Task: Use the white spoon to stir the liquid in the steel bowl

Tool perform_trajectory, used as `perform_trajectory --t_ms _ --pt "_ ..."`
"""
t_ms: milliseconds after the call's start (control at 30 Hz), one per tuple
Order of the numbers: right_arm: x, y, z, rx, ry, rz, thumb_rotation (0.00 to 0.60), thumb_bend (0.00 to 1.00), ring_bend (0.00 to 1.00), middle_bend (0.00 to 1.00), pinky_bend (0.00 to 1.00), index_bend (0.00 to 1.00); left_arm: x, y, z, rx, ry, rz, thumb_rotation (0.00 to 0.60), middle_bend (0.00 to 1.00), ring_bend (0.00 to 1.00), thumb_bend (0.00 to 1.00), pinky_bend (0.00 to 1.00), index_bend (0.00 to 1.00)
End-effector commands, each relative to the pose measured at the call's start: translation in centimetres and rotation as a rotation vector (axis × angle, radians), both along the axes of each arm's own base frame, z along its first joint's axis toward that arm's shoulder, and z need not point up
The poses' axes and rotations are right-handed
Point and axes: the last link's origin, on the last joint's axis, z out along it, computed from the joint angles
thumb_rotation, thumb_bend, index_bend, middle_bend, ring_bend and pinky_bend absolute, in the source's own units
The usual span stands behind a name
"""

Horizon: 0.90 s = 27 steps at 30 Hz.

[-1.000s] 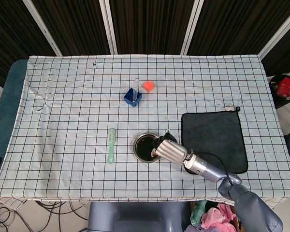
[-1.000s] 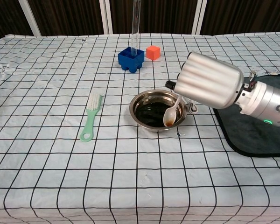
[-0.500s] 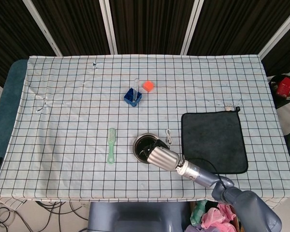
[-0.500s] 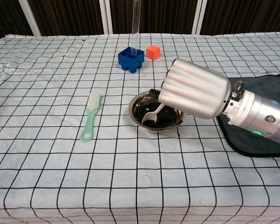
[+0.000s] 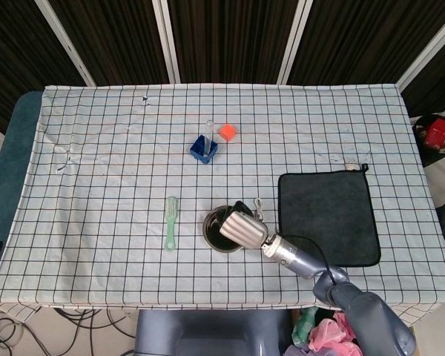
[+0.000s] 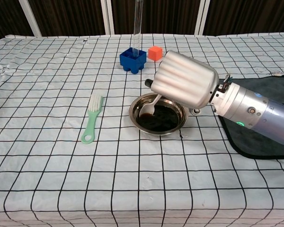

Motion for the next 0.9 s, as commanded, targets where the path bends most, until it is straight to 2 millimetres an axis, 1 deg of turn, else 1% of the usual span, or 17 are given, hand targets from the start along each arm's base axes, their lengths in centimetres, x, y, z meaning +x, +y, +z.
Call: perform_trajectory --t_ms 33,233,533,733,900 --pt "-0.1 -0.9 0.3 -0.024 -0.001 -0.024 0.600 0.43 1.00 0.84 1.00 0.81 0.0 0.0 0.0 0.000 0.000 0.000 0.600 0.03 0.00 0.24 0.00 0.10" --pt "-0.8 -1.6 1.2 -0.049 0.002 -0.041 0.600 0.43 1.00 0.84 1.00 0.81 0.0 0.0 0.0 0.001 0.000 0.001 0.600 0.03 0.00 0.24 0.00 0.10" --pt "-1.9 -0.3 2.2 -0.014 -0.007 -0.004 0.600 0.43 1.00 0.84 1.00 0.81 0.1 0.0 -0.1 0.002 0.001 0.001 0.600 0.03 0.00 0.24 0.00 0.10" --pt "-1.5 0.5 2.6 0.008 -0.054 0.010 0.600 0.43 1.00 0.84 1.00 0.81 0.2 0.0 -0.2 0.000 0.002 0.000 0.600 0.03 0.00 0.24 0.00 0.10" --pt "-1.0 0.7 3.1 0.009 -0.095 0.005 0.600 0.43 1.00 0.84 1.00 0.81 0.1 0.0 -0.3 -0.002 0.003 0.001 0.600 0.03 0.00 0.24 0.00 0.10"
